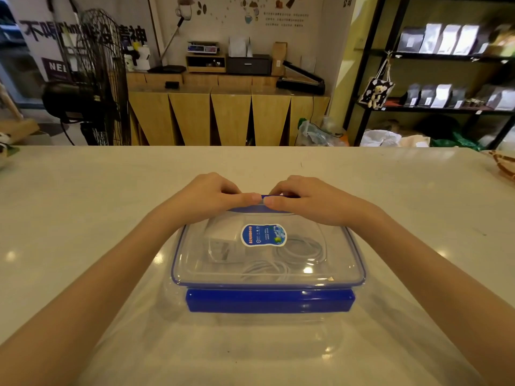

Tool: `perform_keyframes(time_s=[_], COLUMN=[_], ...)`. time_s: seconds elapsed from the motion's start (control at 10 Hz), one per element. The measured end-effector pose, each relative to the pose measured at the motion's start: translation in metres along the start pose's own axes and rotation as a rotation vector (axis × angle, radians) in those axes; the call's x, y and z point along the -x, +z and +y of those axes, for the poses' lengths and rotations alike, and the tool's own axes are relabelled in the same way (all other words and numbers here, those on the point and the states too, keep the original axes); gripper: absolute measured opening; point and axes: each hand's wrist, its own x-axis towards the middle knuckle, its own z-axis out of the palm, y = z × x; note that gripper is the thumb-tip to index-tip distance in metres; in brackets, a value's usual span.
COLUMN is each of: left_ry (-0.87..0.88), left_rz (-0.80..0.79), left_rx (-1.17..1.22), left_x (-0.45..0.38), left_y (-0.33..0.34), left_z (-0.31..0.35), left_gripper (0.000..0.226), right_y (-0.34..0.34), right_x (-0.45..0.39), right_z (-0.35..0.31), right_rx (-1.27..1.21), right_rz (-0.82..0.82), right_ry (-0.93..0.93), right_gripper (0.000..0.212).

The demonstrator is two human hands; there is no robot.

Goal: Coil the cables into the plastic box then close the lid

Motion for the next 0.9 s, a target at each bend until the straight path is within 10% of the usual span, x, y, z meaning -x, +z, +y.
perform_keyframes(time_s=[0.6, 0.9], left_ry=[0.177, 0.406], left_rz=[0.205, 0.637], left_rx=[-0.105, -0.003], left_x=[0.006, 0.015], left_y=[-0.003, -0.061], left_z=[0.002, 0.044], left_gripper=[0.05, 0.069], right_y=[0.003, -0.075], right_x=[0.008, 0.08], right_z=[-0.002, -0.075], right_rx=[-0.072, -0.239], right_rz=[0.282, 0.739], right_ry=[-0.066, -0.536], right_gripper=[0.054, 0.067])
